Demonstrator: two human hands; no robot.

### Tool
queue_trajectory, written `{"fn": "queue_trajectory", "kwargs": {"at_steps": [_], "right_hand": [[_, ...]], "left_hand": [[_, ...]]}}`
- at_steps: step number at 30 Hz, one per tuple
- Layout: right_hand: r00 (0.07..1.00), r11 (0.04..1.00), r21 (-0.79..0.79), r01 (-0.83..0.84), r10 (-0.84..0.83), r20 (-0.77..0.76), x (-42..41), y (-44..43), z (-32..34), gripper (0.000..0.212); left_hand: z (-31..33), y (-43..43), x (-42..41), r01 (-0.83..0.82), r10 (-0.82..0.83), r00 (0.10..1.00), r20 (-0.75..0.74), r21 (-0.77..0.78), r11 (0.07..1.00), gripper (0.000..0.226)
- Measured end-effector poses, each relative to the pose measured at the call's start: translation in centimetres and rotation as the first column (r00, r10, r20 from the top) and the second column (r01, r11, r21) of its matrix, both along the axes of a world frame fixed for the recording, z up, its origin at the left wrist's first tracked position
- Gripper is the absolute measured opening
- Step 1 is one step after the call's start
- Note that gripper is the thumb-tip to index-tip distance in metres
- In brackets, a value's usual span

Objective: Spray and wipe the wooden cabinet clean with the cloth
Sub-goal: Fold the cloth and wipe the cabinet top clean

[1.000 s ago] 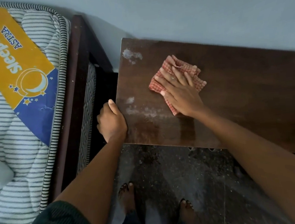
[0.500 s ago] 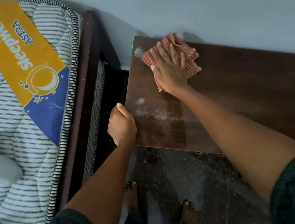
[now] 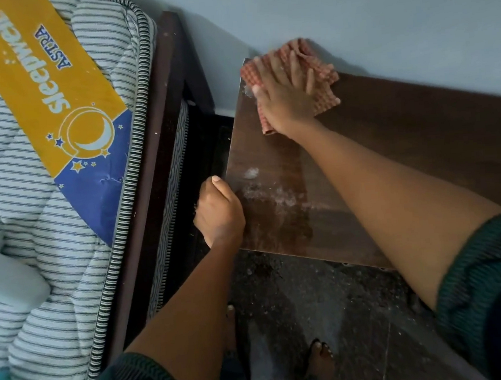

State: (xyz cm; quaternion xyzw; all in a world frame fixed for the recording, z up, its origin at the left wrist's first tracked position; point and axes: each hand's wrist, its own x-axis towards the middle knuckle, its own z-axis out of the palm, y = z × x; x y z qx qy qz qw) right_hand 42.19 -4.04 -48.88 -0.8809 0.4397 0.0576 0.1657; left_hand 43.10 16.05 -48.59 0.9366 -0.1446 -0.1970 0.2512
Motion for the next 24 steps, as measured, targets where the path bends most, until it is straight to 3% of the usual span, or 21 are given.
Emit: {"fn": "queue_trajectory", "kwargs": {"at_steps": [3,5,7,9,13,15,20,24], "right_hand": [[0.976,0.973,-0.083,-0.216,0.216,-0.014,-0.9,2.5,-0.2,0.052],[0.915,0.908,-0.108,-0.404,0.403,-0.027,-3.9,3.5,-0.2,0.052],[0.871,0.866,-0.095,-0.491,0.488,-0.050,-6.8,3.0,-0.2,0.053],[0.908,0.905,-0.082,-0.418,0.414,-0.058,-7.9,1.8,-0.3,0.055],[0.996,0.995,-0.038,-0.093,0.092,-0.018,-3.4,0.0,-0.3,0.052],[0.998,0.998,-0.030,-0.062,0.062,0.000,-0.1,-0.3,-0.2,0.052],[0.966,0.960,-0.112,-0.258,0.257,-0.021,0.3,1.7,-0.4,0.053],[0.836,0.829,-0.106,-0.549,0.545,-0.069,-7.5,3.2,-0.3,0.053]], "left_hand": [[0.2,-0.1,0.0,-0.009,0.010,1.000,-0.012,0.004,1.000,0.039],[0.3,-0.1,0.0,-0.019,0.019,1.000,-0.024,0.011,1.000,0.039],[0.4,-0.2,0.1,-0.024,0.024,0.999,-0.030,0.015,1.000,0.038],[0.4,-0.1,0.1,-0.017,0.017,0.999,-0.030,0.012,1.000,0.038],[0.3,0.0,0.0,-0.007,0.007,1.000,-0.018,0.009,1.000,0.038],[0.3,-0.1,0.1,-0.005,0.006,1.000,-0.023,0.006,1.000,0.038],[0.3,-0.1,0.0,-0.016,0.015,0.999,-0.044,-0.008,1.000,0.040],[0.2,-0.1,0.0,-0.021,0.021,0.999,-0.038,-0.004,1.000,0.040]]}}
